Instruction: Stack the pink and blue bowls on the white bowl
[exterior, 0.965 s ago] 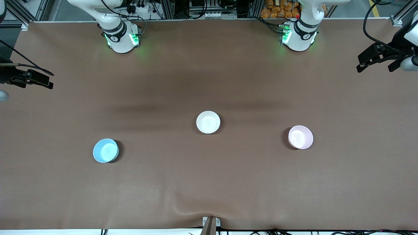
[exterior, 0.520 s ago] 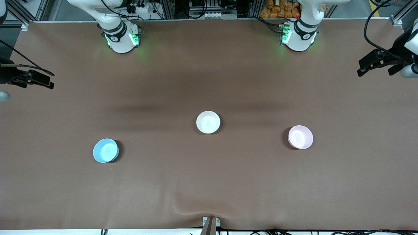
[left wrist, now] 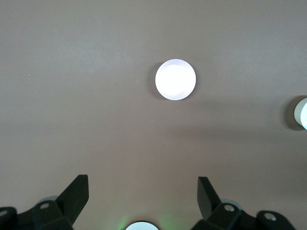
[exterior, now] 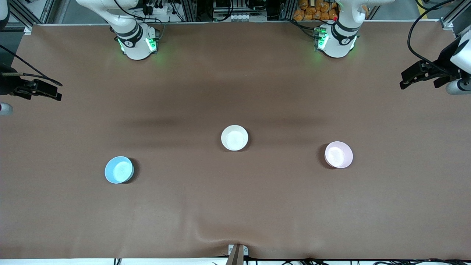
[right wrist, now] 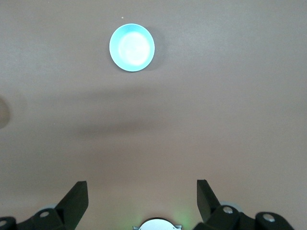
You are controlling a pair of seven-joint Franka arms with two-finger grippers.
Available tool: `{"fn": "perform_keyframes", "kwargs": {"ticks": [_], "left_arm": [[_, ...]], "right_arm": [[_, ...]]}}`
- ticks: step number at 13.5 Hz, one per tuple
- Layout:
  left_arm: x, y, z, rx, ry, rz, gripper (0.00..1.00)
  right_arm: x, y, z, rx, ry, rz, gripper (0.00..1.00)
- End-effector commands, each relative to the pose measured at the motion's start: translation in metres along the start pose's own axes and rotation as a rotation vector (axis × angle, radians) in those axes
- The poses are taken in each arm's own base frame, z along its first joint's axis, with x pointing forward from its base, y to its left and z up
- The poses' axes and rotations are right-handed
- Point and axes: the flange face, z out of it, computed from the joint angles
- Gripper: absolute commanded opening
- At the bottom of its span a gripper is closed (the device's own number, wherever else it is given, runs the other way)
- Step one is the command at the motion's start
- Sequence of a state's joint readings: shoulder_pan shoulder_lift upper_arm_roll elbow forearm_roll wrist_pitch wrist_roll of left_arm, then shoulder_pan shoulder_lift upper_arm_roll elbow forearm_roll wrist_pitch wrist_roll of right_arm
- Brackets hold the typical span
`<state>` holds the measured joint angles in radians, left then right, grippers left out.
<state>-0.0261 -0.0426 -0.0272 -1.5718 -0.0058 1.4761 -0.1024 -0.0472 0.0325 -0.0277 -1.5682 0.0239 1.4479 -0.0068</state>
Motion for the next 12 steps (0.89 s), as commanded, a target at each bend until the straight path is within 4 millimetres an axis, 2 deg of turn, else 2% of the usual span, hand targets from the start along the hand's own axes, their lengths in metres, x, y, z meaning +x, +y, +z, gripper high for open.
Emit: {"fn": "perform_keyframes", "kwargs": {"ticks": [1,2,3,6,9,12], "left_arm": [[0.005,-0.019,0.020,0.013,-0.030,-0.041,1.00],[0.012,-0.031,0.031,0.008,-0.009,-0.062,1.00],[0.021,-0.034,0.049,0.005,0.027,-0.065,1.00],[0.047,-0.046,0.138,-0.001,0.092,-0.078,1.00],[0.060,-0.049,0.215,-0.006,0.092,-0.083,1.00],[0.070,-0.044,0.274,-0.014,0.061,-0.080,1.00]], "right_arm": [[-0.002,-0.002,0.003,0.013,0.001,0.013,1.00],[-0.002,-0.002,0.003,0.013,0.001,0.013,1.00],[-0.002,-0.002,0.003,0.013,0.001,0.013,1.00],[-0.002,-0.002,0.003,0.013,0.001,0.013,1.00],[-0.002,-0.001,0.003,0.011,0.001,0.015,1.00],[-0.002,-0.001,0.003,0.013,0.001,0.015,1.00]]}}
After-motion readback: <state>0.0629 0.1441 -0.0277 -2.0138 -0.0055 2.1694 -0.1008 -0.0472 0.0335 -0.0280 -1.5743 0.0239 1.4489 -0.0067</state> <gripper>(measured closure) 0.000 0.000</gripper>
